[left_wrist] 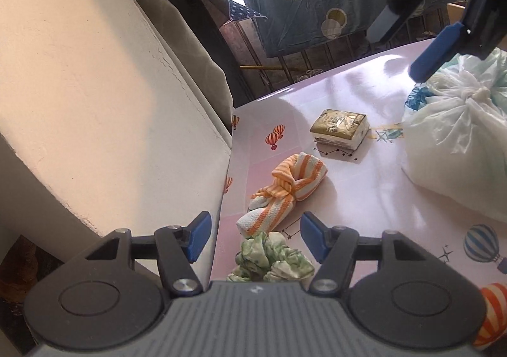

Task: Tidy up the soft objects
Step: 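Grasp the orange-and-white striped cloth with the right gripper, then carry the striped cloth into the box and open the right gripper, then move the right gripper to the gold packet while the left gripper approaches the green scrunchie, then grasp the gold packet with the right gripper while the left gripper grasps the green scrunchie, then carry the gold packet into the box and open the right gripper while the left gripper lifts the scrunchie, then carry the green scrunchie into the box and open the left gripper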

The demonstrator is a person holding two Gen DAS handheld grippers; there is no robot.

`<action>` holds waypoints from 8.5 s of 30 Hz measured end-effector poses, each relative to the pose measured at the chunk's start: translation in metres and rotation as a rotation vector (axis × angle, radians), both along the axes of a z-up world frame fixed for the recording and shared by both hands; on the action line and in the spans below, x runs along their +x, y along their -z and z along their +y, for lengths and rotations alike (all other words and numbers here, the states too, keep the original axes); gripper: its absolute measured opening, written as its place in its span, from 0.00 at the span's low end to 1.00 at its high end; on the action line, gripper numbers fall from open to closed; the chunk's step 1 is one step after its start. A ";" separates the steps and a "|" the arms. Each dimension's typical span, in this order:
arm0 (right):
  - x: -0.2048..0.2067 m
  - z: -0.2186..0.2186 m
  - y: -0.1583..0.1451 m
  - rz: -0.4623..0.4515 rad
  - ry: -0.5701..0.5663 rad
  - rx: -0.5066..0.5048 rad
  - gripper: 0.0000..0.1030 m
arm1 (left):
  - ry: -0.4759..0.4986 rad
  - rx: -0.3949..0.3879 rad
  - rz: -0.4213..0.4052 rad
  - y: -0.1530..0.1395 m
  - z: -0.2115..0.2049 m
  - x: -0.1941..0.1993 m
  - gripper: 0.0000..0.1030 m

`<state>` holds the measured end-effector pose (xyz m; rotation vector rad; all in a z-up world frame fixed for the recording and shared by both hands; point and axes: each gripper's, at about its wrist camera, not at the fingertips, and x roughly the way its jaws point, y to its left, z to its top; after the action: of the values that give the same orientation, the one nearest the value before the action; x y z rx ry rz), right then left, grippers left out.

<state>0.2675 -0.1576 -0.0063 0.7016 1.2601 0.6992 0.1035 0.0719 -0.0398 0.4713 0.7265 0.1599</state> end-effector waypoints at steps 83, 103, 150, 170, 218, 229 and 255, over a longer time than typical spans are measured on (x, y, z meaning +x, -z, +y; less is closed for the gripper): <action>-0.204 -0.414 -0.017 -0.137 0.625 -0.226 0.21 | 0.836 -0.024 0.064 -0.024 -0.375 -0.003 0.43; -0.094 -0.364 0.044 0.130 0.453 -0.453 0.48 | 0.569 -0.129 0.048 -0.061 -0.260 -0.010 0.62; 0.077 0.100 0.017 -0.437 -0.304 -0.483 0.73 | -0.077 -0.123 0.164 0.041 0.018 0.005 0.62; 0.109 0.138 0.099 -0.413 -0.378 -0.617 0.50 | -0.069 -0.172 0.167 0.060 0.023 0.013 0.12; -0.193 -0.348 -0.057 -0.342 0.522 -0.493 0.51 | 0.252 -0.298 -0.048 -0.056 -0.106 -0.065 0.10; -0.178 -0.352 0.004 -0.243 0.391 -0.727 0.53 | 0.312 -0.283 -0.034 -0.058 -0.149 -0.061 0.10; -0.316 -0.395 -0.082 -0.452 0.770 -0.500 0.59 | 0.736 -0.407 0.178 -0.110 -0.339 0.005 0.11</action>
<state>-0.0480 -0.5523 0.0753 0.5098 0.6187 -0.1035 0.1086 -0.2668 0.0707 0.3374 0.6946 -0.7156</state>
